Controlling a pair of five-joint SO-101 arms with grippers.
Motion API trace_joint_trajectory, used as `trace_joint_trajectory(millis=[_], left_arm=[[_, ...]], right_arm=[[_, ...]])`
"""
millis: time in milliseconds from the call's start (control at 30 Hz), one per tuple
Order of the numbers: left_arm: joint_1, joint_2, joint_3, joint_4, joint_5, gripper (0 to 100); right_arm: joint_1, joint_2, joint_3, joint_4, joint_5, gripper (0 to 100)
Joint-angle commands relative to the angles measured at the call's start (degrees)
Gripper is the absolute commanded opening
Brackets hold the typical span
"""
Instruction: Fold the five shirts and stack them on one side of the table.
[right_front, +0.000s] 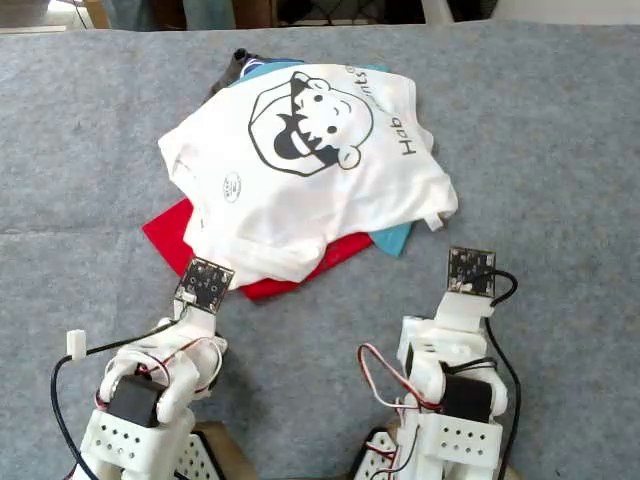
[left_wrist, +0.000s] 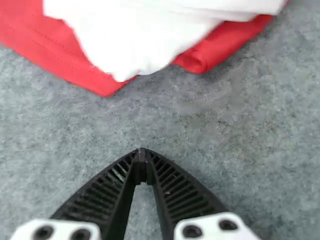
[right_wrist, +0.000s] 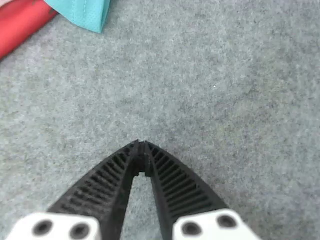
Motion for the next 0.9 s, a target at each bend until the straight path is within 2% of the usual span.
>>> trace_joint_trajectory(millis=[0,100,267,667,867], left_arm=[[-15.9,0.2,0.7,-22.8,0.1,3],[-17.5,0.0,0.7,-19.9,0.1,3],[-15.6,0.0,0.7,-12.0,0.1,3],[-15.3,0.0,0.7,-0.7,0.4,3],[-15.3,0.0,0.7,-0.6,0.4,3]], right_arm=[[1.0,-4.3,0.0,0.3,-0.4,1.6],[1.0,-4.3,0.0,0.3,-0.4,1.6],[1.0,-4.3,0.0,0.3,-0.4,1.6],[1.0,-4.3,0.0,0.3,-0.4,1.6],[1.0,-4.3,0.0,0.3,-0.4,1.6]])
